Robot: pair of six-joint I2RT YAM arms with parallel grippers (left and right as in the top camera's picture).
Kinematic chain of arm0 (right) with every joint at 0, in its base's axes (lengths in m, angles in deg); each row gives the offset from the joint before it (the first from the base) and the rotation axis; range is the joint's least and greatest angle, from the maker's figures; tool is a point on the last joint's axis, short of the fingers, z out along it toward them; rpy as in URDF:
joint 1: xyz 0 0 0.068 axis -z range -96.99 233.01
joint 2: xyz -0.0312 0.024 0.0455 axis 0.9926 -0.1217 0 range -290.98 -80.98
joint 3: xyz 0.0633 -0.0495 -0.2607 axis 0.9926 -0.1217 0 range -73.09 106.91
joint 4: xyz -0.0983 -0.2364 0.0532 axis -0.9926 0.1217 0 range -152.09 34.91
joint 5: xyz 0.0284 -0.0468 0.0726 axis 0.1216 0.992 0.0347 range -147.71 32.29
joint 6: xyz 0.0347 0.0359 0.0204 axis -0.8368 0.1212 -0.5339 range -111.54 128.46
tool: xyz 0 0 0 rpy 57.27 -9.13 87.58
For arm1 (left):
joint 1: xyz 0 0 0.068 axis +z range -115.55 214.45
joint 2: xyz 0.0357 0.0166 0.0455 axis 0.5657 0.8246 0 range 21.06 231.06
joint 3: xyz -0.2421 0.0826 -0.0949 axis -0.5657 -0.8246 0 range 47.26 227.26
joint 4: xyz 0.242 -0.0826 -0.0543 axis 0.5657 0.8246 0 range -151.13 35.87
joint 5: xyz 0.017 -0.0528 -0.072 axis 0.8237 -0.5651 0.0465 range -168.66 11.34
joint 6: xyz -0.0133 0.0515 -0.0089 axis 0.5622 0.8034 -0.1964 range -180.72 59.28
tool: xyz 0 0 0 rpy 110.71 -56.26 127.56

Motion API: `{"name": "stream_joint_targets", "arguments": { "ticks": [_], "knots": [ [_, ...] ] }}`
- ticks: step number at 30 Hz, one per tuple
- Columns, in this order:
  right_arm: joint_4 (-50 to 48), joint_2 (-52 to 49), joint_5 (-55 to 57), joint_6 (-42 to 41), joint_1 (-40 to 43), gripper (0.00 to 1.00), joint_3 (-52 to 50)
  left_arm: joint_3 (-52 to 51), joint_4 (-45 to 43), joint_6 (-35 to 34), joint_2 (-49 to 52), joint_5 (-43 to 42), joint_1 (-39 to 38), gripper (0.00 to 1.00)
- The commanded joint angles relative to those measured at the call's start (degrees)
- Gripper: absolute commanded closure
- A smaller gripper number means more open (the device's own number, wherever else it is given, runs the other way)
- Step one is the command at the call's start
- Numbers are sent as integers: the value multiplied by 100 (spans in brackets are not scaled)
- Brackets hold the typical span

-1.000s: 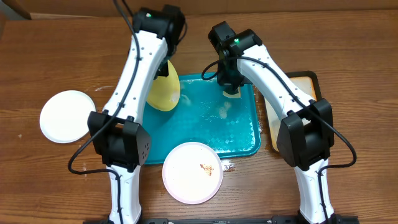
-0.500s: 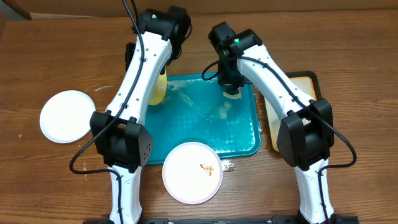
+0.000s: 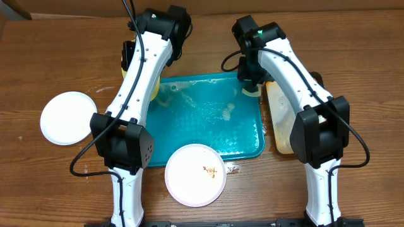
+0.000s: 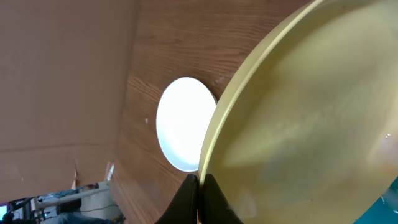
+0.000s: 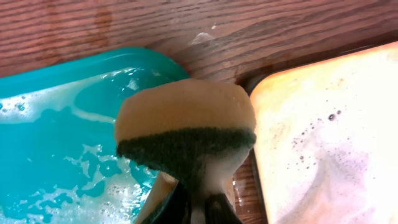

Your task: Clean dirty plates on tray and stack at the side

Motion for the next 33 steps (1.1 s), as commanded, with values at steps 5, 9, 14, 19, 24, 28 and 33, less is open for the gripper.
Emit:
{"name": "stream_joint_targets", "arguments": {
  "ticks": [5,9,14,19,24,28,33],
  "knots": [
    [0,28,66,20,-33,96,111,131,2,-348,-57,531,17,96],
    [0,28,66,22,-33,96,111,127,17,-348,-57,623,-127,96],
    [2,28,66,22,-33,96,111,125,17,-413,-57,785,-240,96],
    [0,28,66,20,-33,96,111,122,17,-409,-57,785,-238,96],
    [-7,28,68,22,-20,96,111,122,17,-415,-57,826,-245,96],
    [-7,28,68,20,92,96,111,122,17,-413,-57,826,-245,96],
    [44,28,66,22,299,96,111,122,17,-413,-57,824,-286,96]
  ]
}}
